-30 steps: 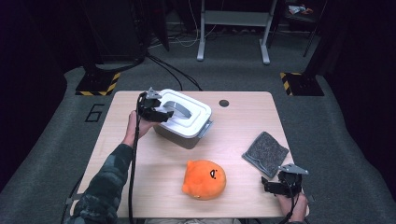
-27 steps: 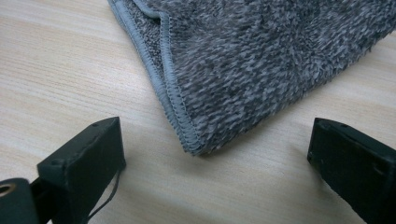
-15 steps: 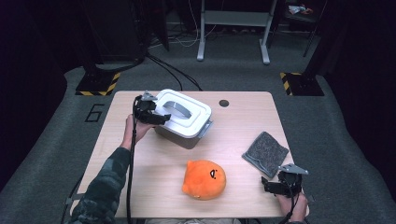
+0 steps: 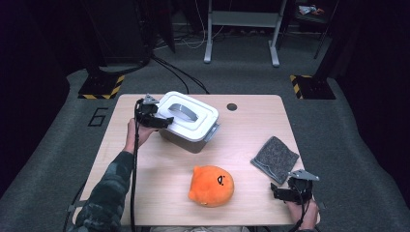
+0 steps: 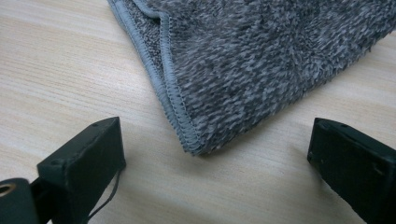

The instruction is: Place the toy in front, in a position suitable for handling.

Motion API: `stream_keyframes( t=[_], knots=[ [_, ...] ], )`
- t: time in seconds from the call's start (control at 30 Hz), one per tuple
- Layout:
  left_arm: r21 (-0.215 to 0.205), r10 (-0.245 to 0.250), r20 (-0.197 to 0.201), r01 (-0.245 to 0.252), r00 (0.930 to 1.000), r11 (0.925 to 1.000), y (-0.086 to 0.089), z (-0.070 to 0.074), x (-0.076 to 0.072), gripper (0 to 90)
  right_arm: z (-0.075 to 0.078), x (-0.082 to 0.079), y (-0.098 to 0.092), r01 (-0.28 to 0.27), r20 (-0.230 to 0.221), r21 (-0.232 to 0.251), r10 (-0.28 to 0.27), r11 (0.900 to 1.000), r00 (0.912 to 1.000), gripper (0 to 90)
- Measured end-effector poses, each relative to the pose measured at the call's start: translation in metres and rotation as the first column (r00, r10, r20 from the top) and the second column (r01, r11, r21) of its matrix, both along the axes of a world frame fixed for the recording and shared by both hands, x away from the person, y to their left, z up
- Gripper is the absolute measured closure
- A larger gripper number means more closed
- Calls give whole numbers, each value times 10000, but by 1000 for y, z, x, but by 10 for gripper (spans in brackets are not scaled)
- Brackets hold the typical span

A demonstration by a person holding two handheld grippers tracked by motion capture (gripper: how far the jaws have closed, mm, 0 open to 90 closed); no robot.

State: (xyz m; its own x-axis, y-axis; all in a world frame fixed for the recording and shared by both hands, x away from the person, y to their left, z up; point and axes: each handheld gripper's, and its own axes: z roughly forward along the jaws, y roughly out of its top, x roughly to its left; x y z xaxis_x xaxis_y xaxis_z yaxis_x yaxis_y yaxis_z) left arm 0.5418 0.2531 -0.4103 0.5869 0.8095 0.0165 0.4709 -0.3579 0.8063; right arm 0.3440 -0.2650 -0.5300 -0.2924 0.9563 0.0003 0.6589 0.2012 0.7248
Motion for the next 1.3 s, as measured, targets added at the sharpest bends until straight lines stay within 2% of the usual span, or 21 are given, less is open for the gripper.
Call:
stream_keyframes(
  t=[0.33, 0.6, 0.63, 0.67, 1.0, 1.3],
  knots=[
    [65, 67, -29, -67, 10000, 10000, 3, 1, 13, 145, 0, 0, 0, 6, -3, 5, -6, 10000, 10000, 29],
    [9, 188, -56, -188, 9998, 9998, 3, 1, 12, 143, 0, 0, 0, 4, -3, 4, -4, 10000, 10000, 29],
    [108, 136, -102, -135, 9999, 9999, 3, 2, 11, 134, 0, 0, 0, 4, -3, 5, -4, 10000, 10000, 29],
    [31, 174, -107, -174, 9998, 9998, 2, 2, 10, 116, 0, 0, 0, 3, -4, 3, -3, 10000, 10000, 29],
    [-377, 138, 280, -128, 9995, 9992, 8, 24, -13, 83, 0, 0, 0, 7, -9, 6, -7, 10000, 10000, 29],
    [-486, -182, 229, 193, 9996, 9986, 9, 26, -45, 65, 0, 0, 0, -2, -2, 4, 2, 10000, 10000, 29]
  ],
)
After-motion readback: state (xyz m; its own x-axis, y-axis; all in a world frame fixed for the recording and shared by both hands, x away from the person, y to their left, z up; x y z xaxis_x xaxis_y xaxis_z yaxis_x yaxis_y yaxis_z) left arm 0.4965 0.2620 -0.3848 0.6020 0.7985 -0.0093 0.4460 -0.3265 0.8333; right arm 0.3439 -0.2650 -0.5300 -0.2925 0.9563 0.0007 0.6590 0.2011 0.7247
